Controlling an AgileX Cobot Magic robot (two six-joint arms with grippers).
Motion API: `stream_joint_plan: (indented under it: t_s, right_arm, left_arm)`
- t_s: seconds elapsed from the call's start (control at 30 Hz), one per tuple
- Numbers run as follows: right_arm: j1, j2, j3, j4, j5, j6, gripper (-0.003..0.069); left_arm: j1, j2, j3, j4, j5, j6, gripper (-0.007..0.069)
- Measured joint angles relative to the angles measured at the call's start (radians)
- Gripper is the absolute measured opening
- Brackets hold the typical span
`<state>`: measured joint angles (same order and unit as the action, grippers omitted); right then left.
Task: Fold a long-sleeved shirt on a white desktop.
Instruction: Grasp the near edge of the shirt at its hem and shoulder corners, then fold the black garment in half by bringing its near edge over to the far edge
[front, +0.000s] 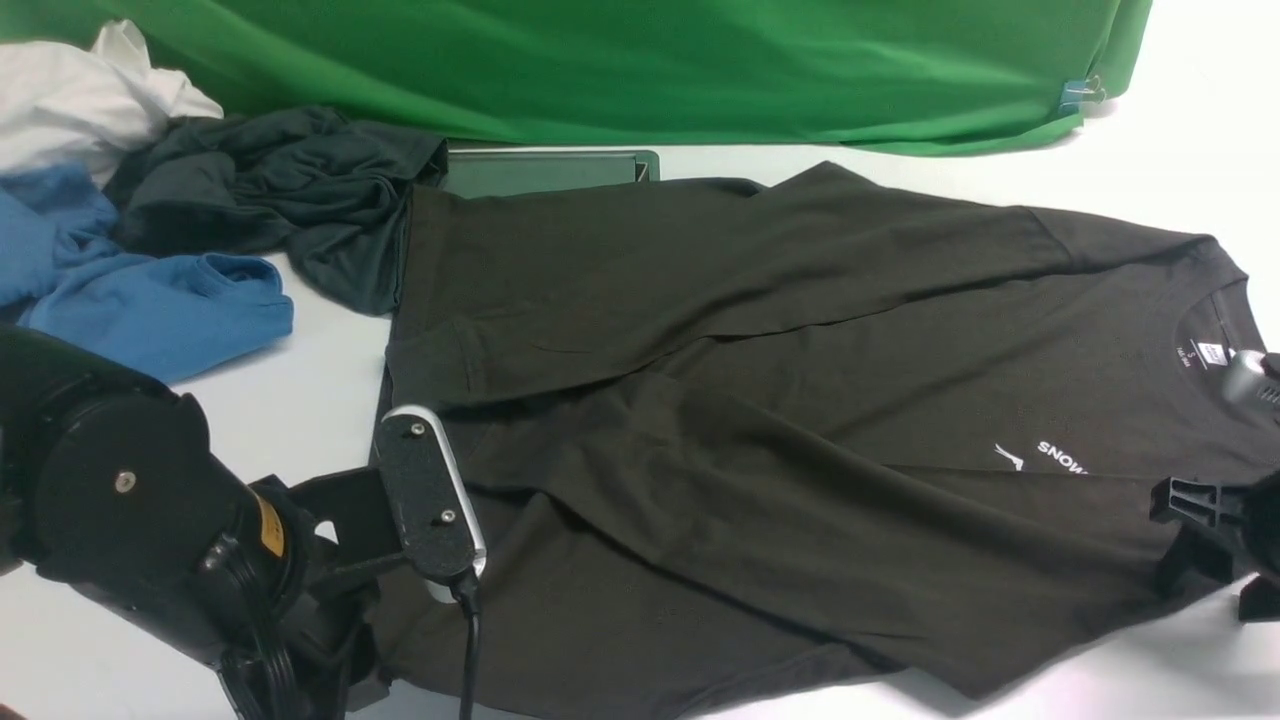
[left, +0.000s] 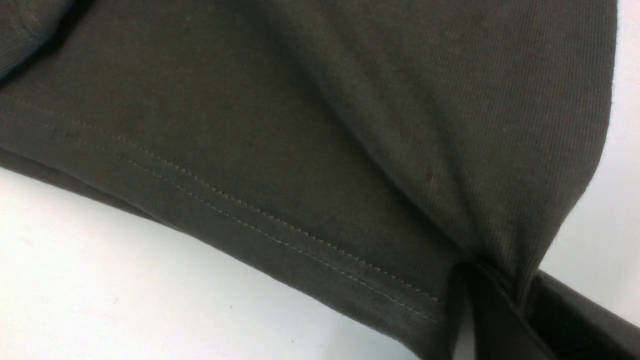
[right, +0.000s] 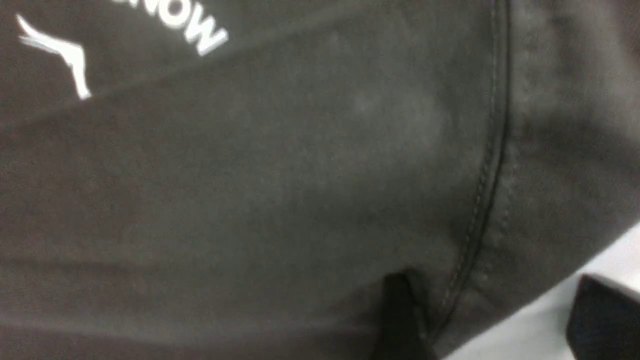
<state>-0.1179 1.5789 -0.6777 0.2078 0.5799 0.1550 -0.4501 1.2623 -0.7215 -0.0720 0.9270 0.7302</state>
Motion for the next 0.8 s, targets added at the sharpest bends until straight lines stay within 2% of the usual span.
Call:
stream_joint_plan:
  t_s: [0.07,0.13,0.2,0.23,0.27,0.3,0.47,0.67,0.8]
  right_arm:
    - [0.0,0.005,-0.003,0.003,-0.005,-0.007,0.0388]
    - [0.0,0.008,-0.005,0.005,-0.013,-0.024,0.0311]
    - [0.005,0.013,-0.005,0.016,-0.014,-0.059,0.0161]
    - [0.006,0.013,-0.005,0.016,-0.014,-0.061,0.015]
    - [0.012,0.013,-0.005,0.024,-0.01,-0.074,0.008]
    - [0.013,0.01,-0.005,0.025,-0.004,-0.079,0.0064]
    - [0.021,-0.057,0.008,-0.03,0.123,-0.07,0.0049]
    - [0.021,-0.308,0.052,-0.188,0.327,0.052,0.0048]
    - [0.021,-0.359,0.051,-0.195,0.326,0.07,0.0048]
  left_arm:
    - [0.0,0.0,0.0,0.0,0.003,0.0,0.0029]
    - [0.0,-0.001,0.0,0.0,0.013,0.0,0.0029]
    - [0.0,-0.013,0.0,0.0,0.035,0.0,0.0029]
    - [0.0,-0.014,0.0,0.0,0.038,-0.001,0.0029]
    - [0.0,-0.027,0.0,0.0,0.053,-0.006,0.0029]
    - [0.0,-0.035,0.0,0.0,0.061,-0.009,0.0029]
    - [0.0,-0.107,0.0,0.0,0.121,-0.041,0.0029]
    - [0.0,-0.208,0.0,-0.003,0.175,-0.051,0.0029]
    - [0.0,-0.222,0.0,0.0,0.138,-0.051,0.0029]
